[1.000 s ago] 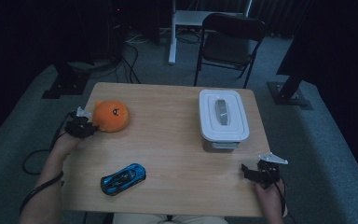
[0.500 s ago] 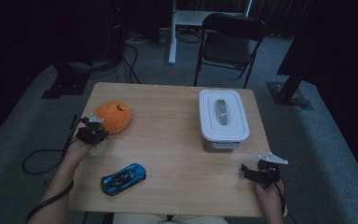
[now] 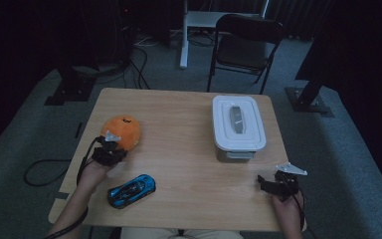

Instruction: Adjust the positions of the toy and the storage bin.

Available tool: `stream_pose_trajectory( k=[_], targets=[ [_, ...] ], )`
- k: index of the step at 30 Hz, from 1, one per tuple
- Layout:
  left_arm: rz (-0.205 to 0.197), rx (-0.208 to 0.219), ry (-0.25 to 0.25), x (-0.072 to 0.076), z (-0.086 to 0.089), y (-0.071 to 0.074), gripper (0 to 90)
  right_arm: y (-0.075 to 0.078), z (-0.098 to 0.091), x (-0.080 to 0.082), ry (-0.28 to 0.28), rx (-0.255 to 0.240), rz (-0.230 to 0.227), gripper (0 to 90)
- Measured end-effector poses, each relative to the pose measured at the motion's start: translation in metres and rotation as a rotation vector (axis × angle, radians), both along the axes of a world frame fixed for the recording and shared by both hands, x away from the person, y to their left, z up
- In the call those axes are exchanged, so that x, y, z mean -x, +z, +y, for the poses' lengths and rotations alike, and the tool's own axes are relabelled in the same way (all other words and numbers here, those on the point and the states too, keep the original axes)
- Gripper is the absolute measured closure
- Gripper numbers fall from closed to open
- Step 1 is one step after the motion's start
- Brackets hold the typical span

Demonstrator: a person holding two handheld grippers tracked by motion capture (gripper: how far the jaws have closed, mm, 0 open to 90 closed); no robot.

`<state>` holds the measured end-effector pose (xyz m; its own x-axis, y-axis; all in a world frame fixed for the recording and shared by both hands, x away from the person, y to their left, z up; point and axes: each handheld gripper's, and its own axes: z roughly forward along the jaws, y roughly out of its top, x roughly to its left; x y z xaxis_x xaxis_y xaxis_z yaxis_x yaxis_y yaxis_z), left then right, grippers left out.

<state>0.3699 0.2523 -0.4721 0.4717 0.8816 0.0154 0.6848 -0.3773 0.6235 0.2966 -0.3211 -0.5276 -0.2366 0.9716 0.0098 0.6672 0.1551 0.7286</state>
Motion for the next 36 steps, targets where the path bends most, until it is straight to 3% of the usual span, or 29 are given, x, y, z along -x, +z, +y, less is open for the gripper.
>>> stream_pose_trajectory(
  k=[2, 5, 8, 9, 10, 12, 13, 14, 15, 16, 20, 23, 25, 28, 33, 34, 35, 36],
  targets=[
    [0.006, 0.056, -0.042, 0.009, -0.005, 0.003, 82.4, 0.0, 0.0, 0.0, 0.0, 0.0, 0.0, 15.8],
    [-0.015, 0.051, -0.079, 0.017, -0.01, 0.01, 76.6, 0.0, 0.0, 0.0, 0.0, 0.0, 0.0, 15.8],
    [-0.039, 0.026, -0.084, 0.021, -0.012, 0.017, 68.8, 0.0, 0.0, 0.0, 0.0, 0.0, 0.0, 15.7],
    [-0.052, 0.028, -0.067, 0.022, -0.011, 0.025, 53.0, 0.0, 0.0, 0.0, 0.0, 0.0, 0.001, 15.8],
    [-0.067, 0.022, -0.045, 0.021, -0.011, 0.029, 45.5, 0.0, 0.0, 0.0, 0.0, 0.0, 0.0, 15.7],
    [-0.079, 0.023, -0.029, 0.02, -0.01, 0.034, 36.9, 0.0, 0.0, 0.0, -0.001, 0.0, 0.0, 15.7],
    [-0.079, 0.023, -0.029, 0.02, -0.01, 0.034, 36.9, 0.0, 0.0, 0.0, 0.0, 0.0, 0.001, 15.7],
    [-0.102, 0.008, 0.043, 0.012, -0.005, 0.045, 25.7, 0.0, 0.0, 0.0, 0.0, 0.0, 0.0, 15.7],
    [-0.102, 0.008, 0.043, 0.012, -0.005, 0.045, 18.7, 0.0, 0.0, 0.0, 0.0, 0.0, 0.0, 15.7],
    [-0.104, 0.0, 0.078, 0.008, -0.003, 0.048, 16.4, 0.0, 0.0, 0.0, 0.0, 0.0, 0.0, 15.8],
    [-0.109, 0.002, 0.124, -0.007, 0.0, 0.053, 12.7, 0.0, 0.0, 0.0, 0.0, 0.0, 0.0, 15.8],
    [-0.138, -0.038, 0.139, -0.019, -0.002, 0.052, 13.4, 0.0, 0.0, 0.0, 0.0, 0.0, 0.0, 15.8],
    [-0.115, 0.007, 0.146, -0.033, -0.001, 0.05, 14.7, 0.0, 0.0, 0.0, 0.0, 0.0, 0.0, 15.8],
    [-0.112, 0.024, 0.156, -0.041, 0.001, 0.048, 14.9, 0.0, 0.0, 0.0, 0.0, 0.0, 0.0, 15.8],
    [-0.104, -0.007, 0.132, -0.055, 0.003, 0.035, 15.5, 0.0, 0.0, 0.0, 0.0, 0.0, 0.0, 15.7],
    [-0.127, -0.024, 0.12, -0.056, 0.003, 0.03, 15.5, 0.0, 0.0, 0.0, 0.0, 0.0, 0.0, 15.7],
    [-0.168, -0.079, 0.108, -0.057, 0.003, 0.021, 15.5, 0.0, 0.0, 0.0, 0.0, 0.0, 0.0, 15.8],
    [-0.183, -0.092, 0.108, -0.059, 0.003, 0.018, 15.5, 0.0, 0.0, 0.0, 0.0, 0.0, 0.0, 15.8]
  ],
)
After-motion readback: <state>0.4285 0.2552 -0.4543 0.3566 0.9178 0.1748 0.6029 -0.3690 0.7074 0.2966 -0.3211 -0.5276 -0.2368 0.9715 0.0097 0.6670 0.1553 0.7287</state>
